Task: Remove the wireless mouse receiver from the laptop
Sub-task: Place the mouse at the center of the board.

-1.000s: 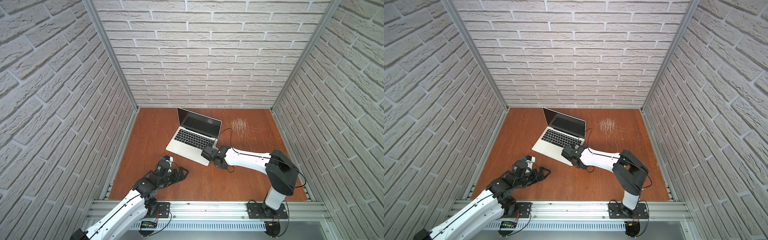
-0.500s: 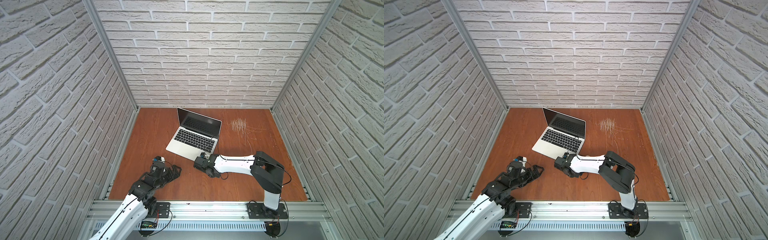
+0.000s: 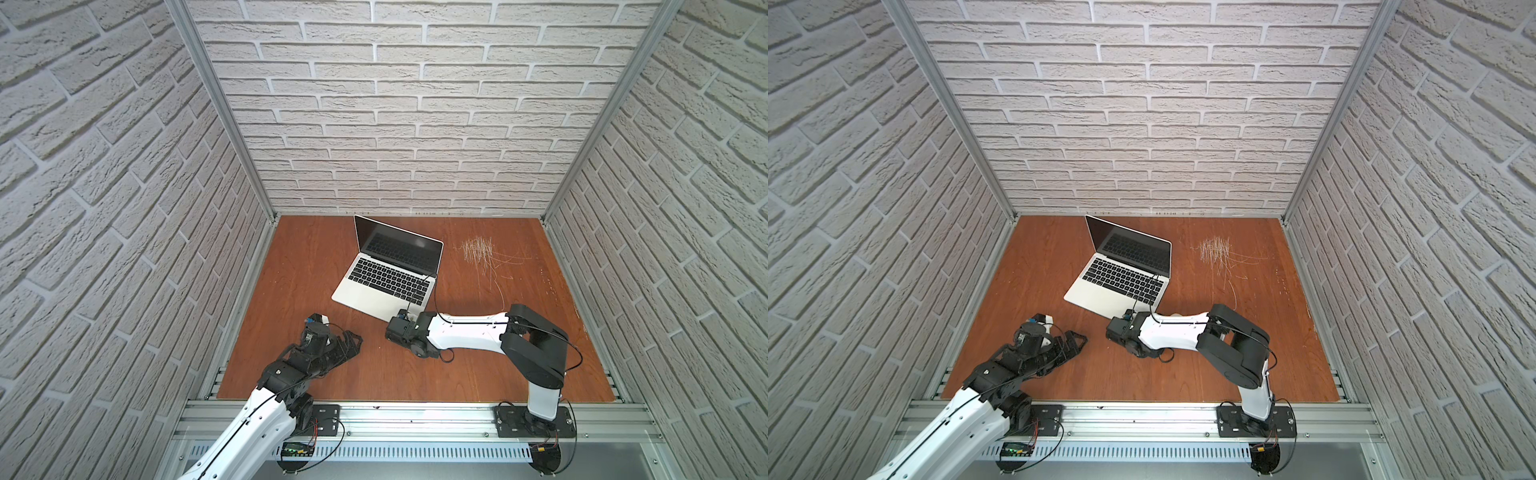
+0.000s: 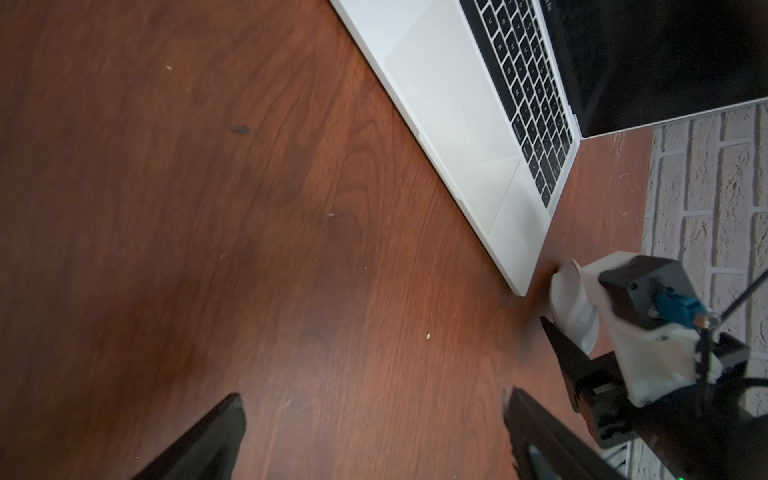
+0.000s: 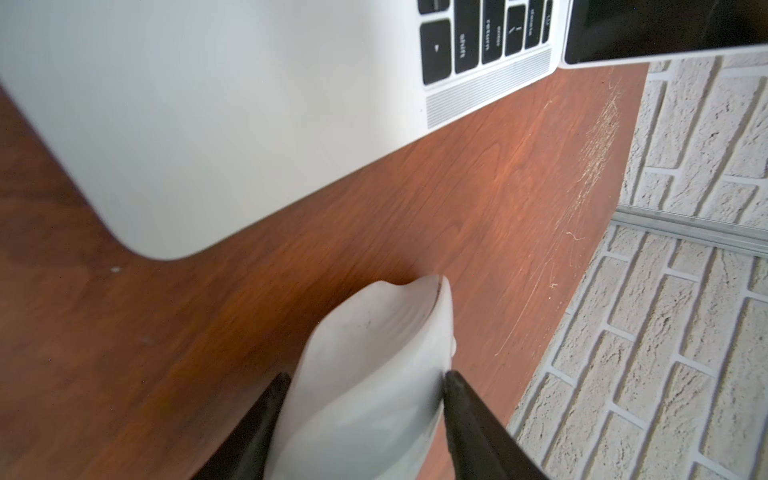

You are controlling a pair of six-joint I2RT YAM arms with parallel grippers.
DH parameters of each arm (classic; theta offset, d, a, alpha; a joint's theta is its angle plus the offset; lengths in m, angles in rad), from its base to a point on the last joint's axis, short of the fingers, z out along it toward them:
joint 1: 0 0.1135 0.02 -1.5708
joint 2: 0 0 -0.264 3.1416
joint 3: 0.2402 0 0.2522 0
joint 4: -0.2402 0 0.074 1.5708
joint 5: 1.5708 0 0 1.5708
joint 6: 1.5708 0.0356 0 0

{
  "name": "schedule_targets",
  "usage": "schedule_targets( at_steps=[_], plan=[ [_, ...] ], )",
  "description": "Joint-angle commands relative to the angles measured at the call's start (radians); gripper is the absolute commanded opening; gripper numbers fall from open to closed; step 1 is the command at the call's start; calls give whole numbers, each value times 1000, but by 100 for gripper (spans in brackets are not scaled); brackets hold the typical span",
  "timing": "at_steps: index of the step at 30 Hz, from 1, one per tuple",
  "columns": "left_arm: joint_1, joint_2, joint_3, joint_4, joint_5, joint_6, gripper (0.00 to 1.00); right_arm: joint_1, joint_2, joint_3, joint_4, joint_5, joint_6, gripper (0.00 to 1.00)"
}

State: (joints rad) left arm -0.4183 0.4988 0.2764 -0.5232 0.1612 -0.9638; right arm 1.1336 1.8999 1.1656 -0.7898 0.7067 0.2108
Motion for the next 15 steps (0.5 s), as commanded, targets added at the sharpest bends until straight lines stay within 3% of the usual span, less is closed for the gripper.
schedule_targets(
  at_steps=[1, 15],
  plan=[
    [5, 13, 1, 11, -5, 0, 98, 9, -58, -25, 16, -68, 21, 62],
    [6, -11, -11, 1, -5, -6, 98, 7, -155, -66, 73, -184, 27, 71]
  ],
)
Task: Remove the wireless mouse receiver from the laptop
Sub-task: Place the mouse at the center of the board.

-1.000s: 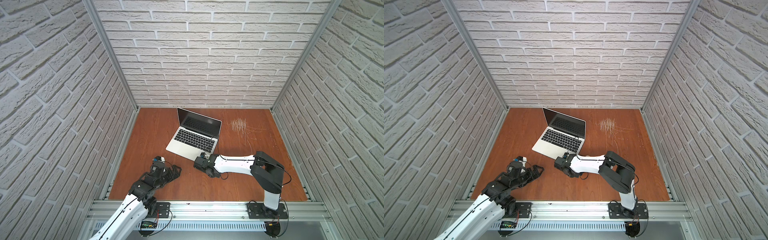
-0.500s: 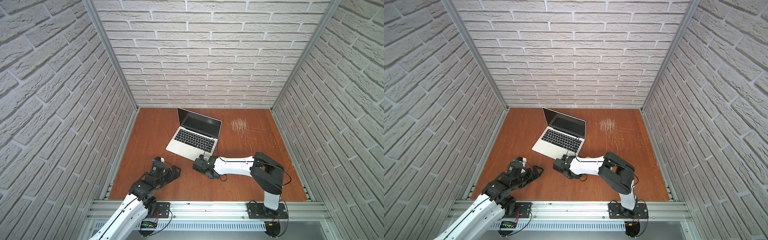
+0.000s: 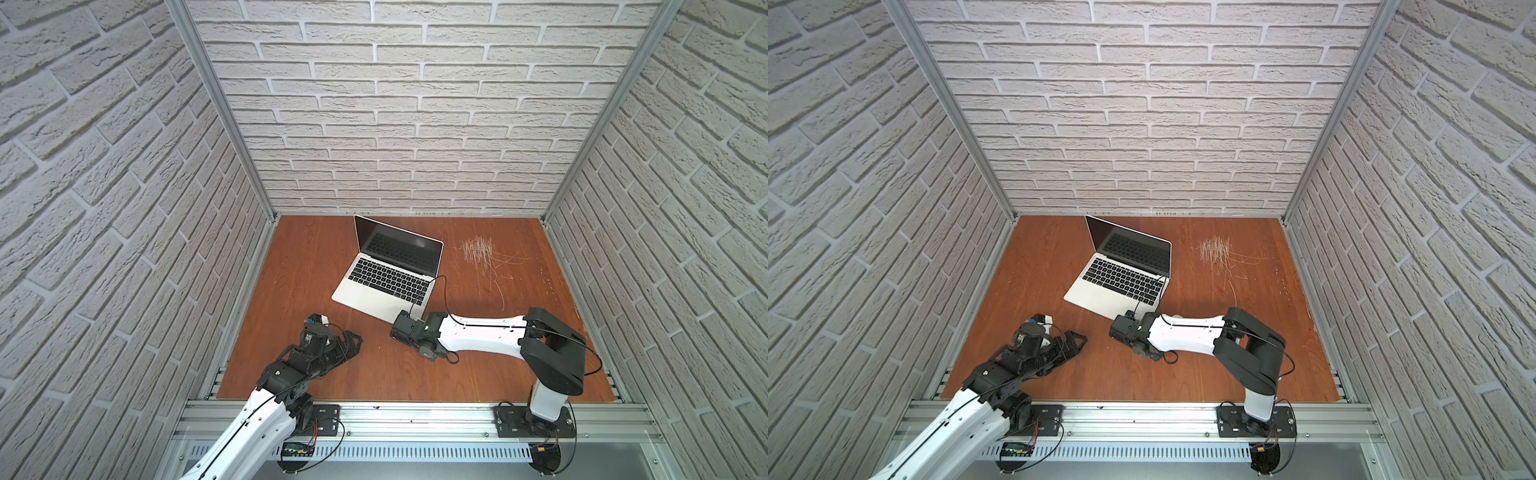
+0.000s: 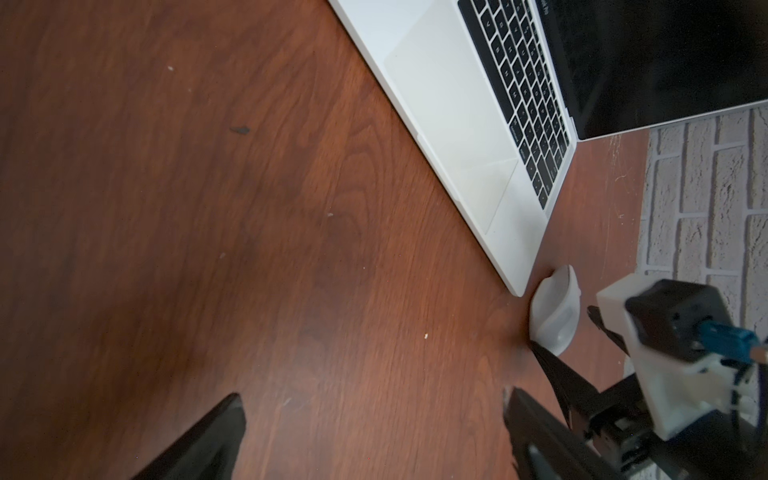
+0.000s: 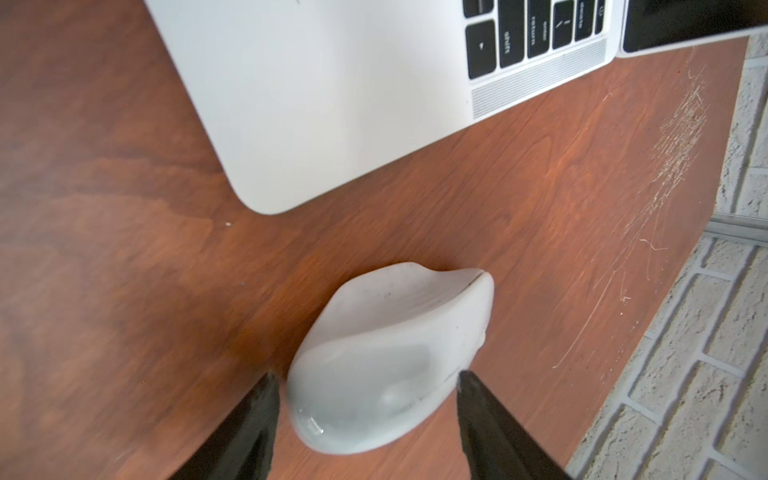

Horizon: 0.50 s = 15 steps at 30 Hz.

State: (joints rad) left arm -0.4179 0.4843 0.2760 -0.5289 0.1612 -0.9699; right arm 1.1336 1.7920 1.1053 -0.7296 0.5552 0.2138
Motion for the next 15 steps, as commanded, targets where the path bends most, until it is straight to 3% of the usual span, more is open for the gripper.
schedule_targets(
  at_steps=[1, 9, 15],
  plan=[
    [6, 7, -8, 7, -3, 0, 98, 7, -55, -9, 16, -37, 31, 72],
    [5, -33, -14, 8, -8, 4, 98, -2, -123, -4, 33, -100, 34, 76],
    [5, -82, 17, -28, -85, 25, 98, -46, -278, -31, 95, -193, 50, 77]
  ],
)
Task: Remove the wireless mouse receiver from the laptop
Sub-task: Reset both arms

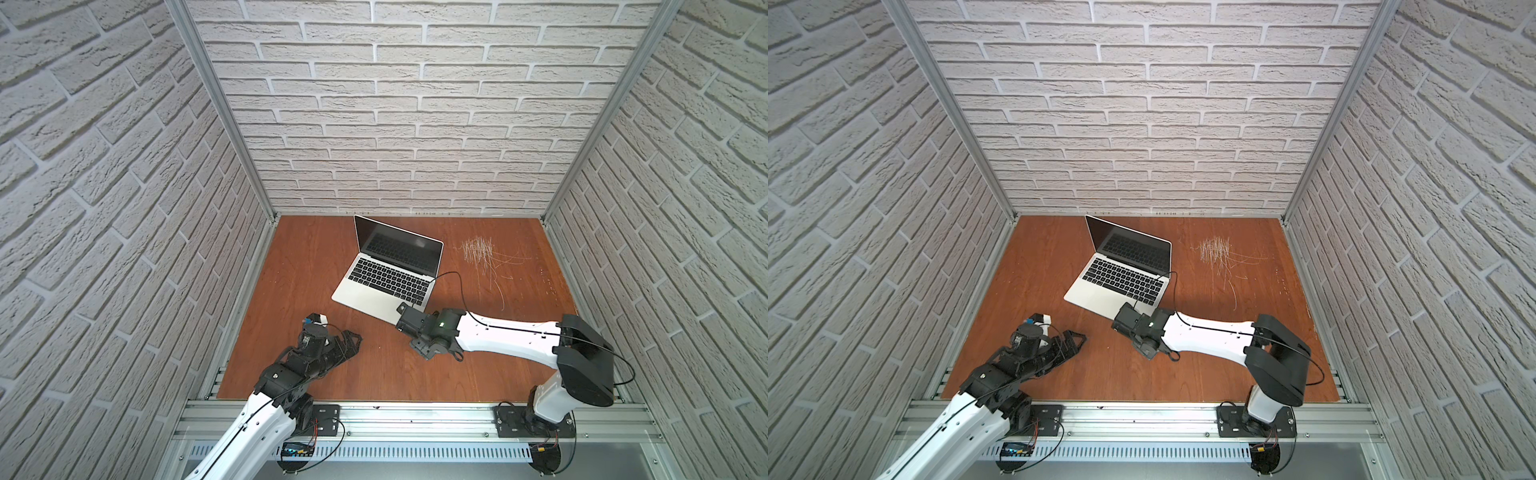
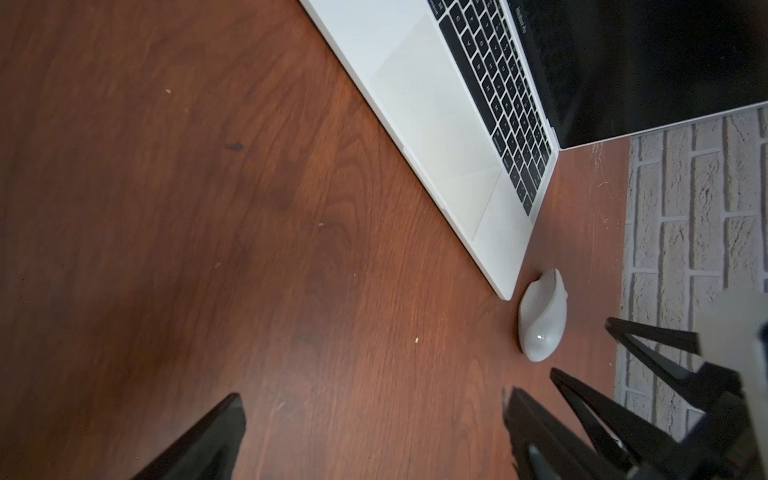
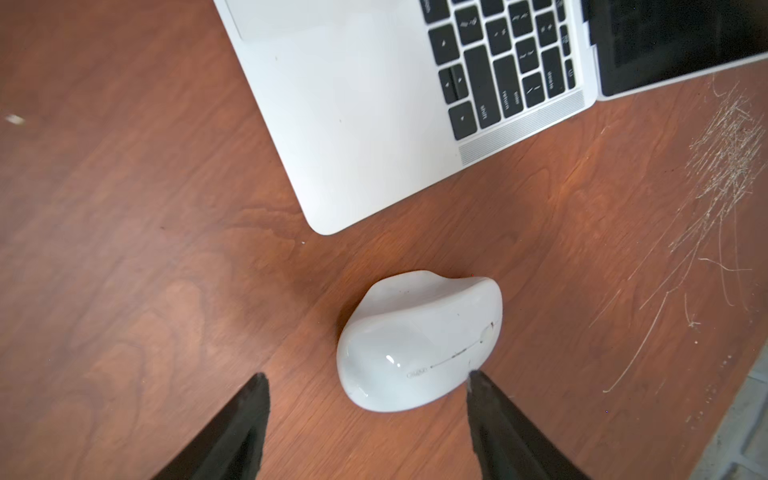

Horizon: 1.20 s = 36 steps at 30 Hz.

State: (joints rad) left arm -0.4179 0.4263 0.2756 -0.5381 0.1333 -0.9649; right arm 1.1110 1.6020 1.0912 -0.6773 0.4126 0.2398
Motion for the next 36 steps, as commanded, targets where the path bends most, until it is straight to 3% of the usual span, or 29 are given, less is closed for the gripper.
schedule_targets(
  at_steps=[1, 5, 8, 9, 13, 18, 21, 27, 31, 32, 36],
  plan=[
    [5, -34, 26, -28, -80, 24, 98, -37, -116, -25, 60, -58, 25, 77],
    [3, -51, 96, -44, -238, 73, 98, -141, -269, -84, 136, -71, 48, 77],
    [3, -31, 142, 35, -386, 198, 98, -287, -408, -153, 210, -93, 67, 78],
    [3, -8, 165, 59, -487, 242, 98, -349, -464, -199, 252, -92, 64, 78],
    [6, 154, 210, 163, -753, 406, 98, -555, -621, -366, 416, -32, 24, 80],
    [22, 404, 235, 314, -908, 589, 98, -749, -655, -503, 538, 12, -29, 81],
    [59, 430, 152, 541, -914, 722, 98, -824, -639, -580, 642, 15, -45, 80],
    [257, 512, 102, 738, -747, 756, 98, -893, -553, -692, 990, 40, -112, 81],
    [340, 669, 19, 1014, -671, 795, 98, -944, -381, -769, 1285, 79, -113, 80],
    [352, 711, 5, 1089, -677, 816, 98, -949, -362, -744, 1272, 91, -115, 80],
    [426, 838, 28, 1253, -559, 858, 98, -989, -274, -808, 1545, 10, -147, 80]
  ],
)
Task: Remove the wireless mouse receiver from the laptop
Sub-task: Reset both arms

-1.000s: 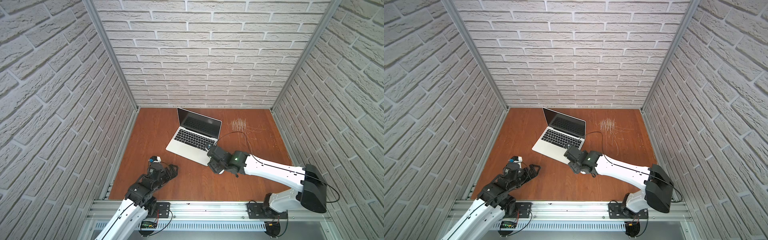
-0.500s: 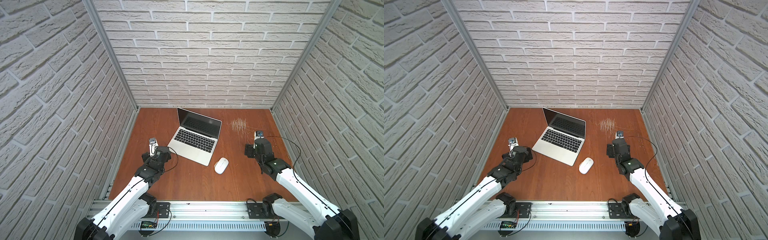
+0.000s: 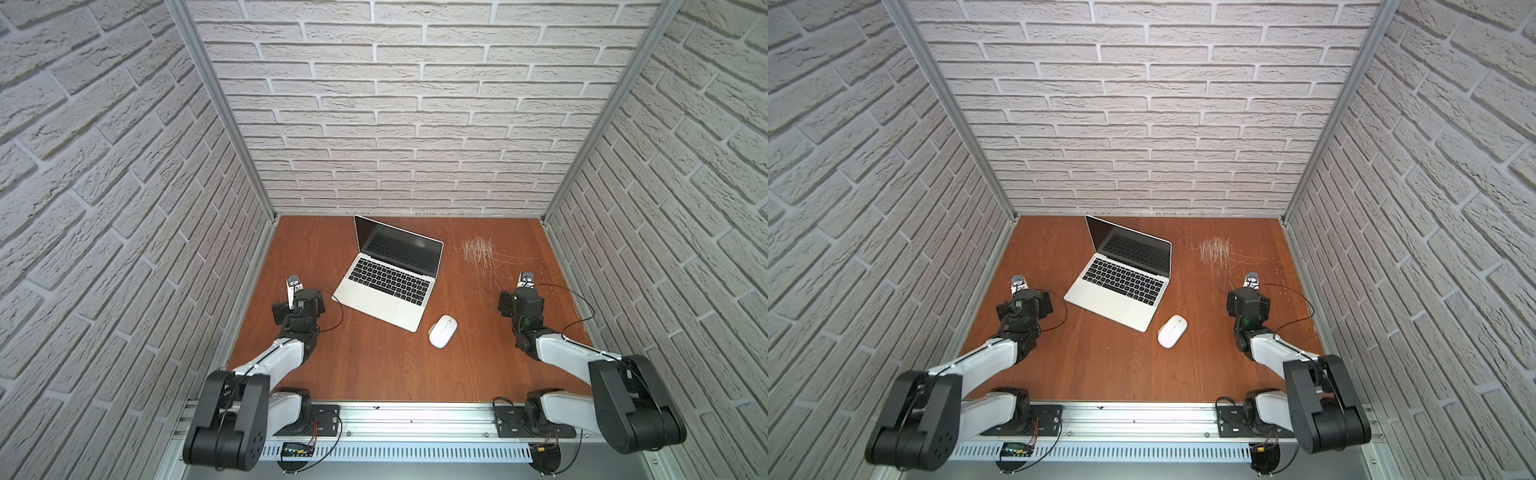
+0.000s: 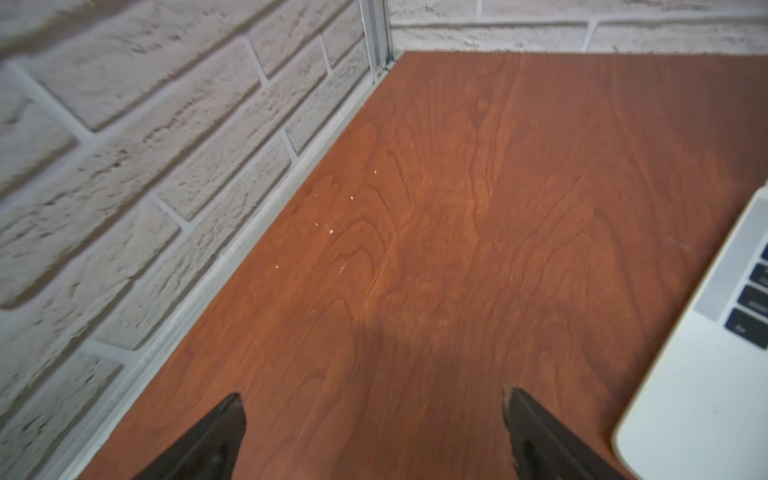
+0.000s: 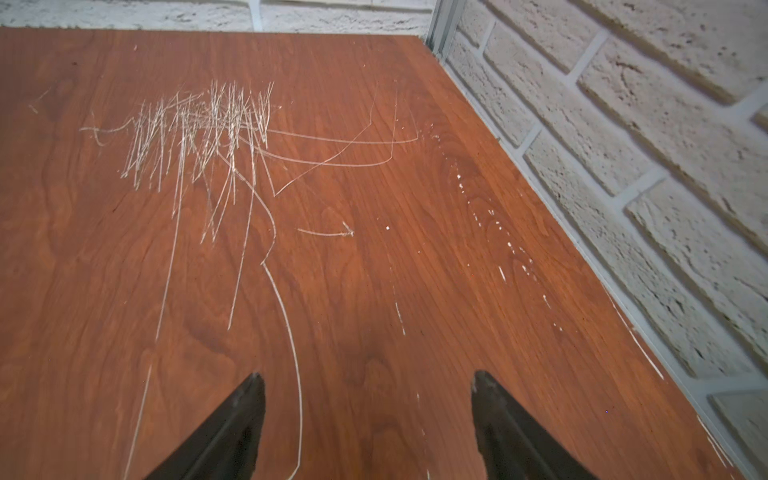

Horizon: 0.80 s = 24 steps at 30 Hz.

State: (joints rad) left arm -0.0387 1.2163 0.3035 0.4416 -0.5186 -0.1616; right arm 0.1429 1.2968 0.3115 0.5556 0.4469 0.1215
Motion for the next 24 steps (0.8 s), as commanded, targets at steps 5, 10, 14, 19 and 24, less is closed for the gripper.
schedule_targets(
  at_steps=[5, 10, 14, 19, 24],
  plan=[
    [150, 235, -7, 509, 291, 0, 98, -53, 213, -3, 432, -154, -49, 74],
    [118, 323, 84, 436, 368, 69, 98, -62, 264, 50, 413, -195, -64, 75],
    [119, 328, 82, 435, 372, 70, 98, -86, 253, 83, 331, -236, -43, 78],
    [109, 332, 82, 439, 358, 76, 98, -89, 236, 89, 293, -244, -40, 96],
    [111, 330, 82, 439, 358, 76, 98, -86, 236, 84, 306, -243, -42, 99]
  ],
)
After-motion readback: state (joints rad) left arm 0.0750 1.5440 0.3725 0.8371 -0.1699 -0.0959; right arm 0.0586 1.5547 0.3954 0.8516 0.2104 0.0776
